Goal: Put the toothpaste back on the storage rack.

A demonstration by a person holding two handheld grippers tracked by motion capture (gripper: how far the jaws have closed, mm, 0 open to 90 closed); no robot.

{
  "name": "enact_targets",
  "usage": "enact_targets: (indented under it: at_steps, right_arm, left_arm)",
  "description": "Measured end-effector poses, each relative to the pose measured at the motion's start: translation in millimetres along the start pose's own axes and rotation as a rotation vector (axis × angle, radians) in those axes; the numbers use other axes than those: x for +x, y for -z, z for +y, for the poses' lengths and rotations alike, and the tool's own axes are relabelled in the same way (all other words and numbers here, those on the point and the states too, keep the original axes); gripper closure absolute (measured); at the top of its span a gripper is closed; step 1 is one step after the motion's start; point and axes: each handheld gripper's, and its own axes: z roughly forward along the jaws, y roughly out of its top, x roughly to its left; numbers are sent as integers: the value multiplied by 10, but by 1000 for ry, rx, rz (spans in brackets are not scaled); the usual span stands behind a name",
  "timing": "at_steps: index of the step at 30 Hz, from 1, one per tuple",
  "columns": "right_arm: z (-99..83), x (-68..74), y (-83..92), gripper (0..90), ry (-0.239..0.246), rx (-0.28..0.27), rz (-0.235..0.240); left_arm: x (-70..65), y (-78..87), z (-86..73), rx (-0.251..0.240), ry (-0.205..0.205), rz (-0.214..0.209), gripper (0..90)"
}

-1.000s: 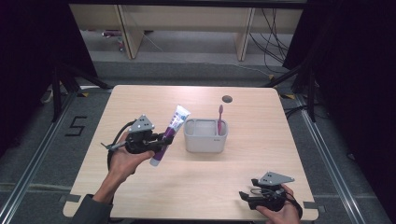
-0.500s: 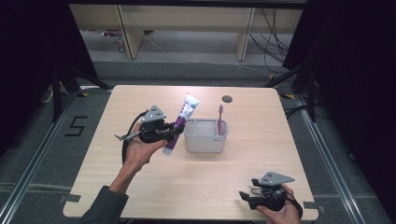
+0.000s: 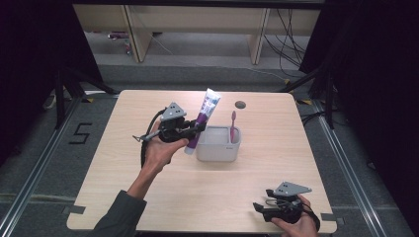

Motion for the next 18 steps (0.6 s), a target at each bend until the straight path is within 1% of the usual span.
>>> enact_targets:
  at_steps: [1, 2, 4, 7, 8, 10, 11, 12, 13, 14, 15, 16, 18]
  right_arm:
    - [1, -6, 0, 296, 6, -2, -1]
    - [1, -24, -4, 296, 27, -14, -5]
    - [0, -27, -6, 295, 26, -18, -3]
    - [1, -32, -3, 296, 27, -19, -2]
    - [0, -32, -8, 296, 24, -20, 6]
    - [-2, -25, -2, 295, 15, -17, 1]
    - [-3, -16, 1, 295, -1, -14, 7]
    - [0, -35, 7, 296, 27, -17, -5]
    - [1, -35, 7, 295, 26, -15, -2]
    - [-2, -25, 7, 295, 11, -13, 3]
    - [-2, -26, 7, 296, 11, -13, 4]
    - [-1, -35, 5, 295, 23, -16, 1]
    - [-1, -34, 4, 295, 20, -14, 2]
  left_arm:
    - [0, -19, 8, -7, 4, -1, 755]
    - [1, -41, 16, -19, 5, -1, 755]
    - [9, -87, 38, -25, 13, -4, 755]
    - [7, -145, 73, -35, 9, 6, 755]
    - [4, -161, 84, -42, 7, 12, 755]
    - [9, -195, 103, -54, 5, 9, 755]
    - [11, -211, 111, -62, 4, 13, 755]
    - [20, -228, 120, -60, 6, 13, 755]
    - [23, -245, 126, -65, 12, 17, 755]
    - [29, -262, 134, -71, 9, 21, 755]
    - [32, -282, 143, -77, 19, 19, 755]
    - [35, -298, 150, -84, 18, 23, 755]
    - [33, -336, 167, -101, 21, 23, 755]
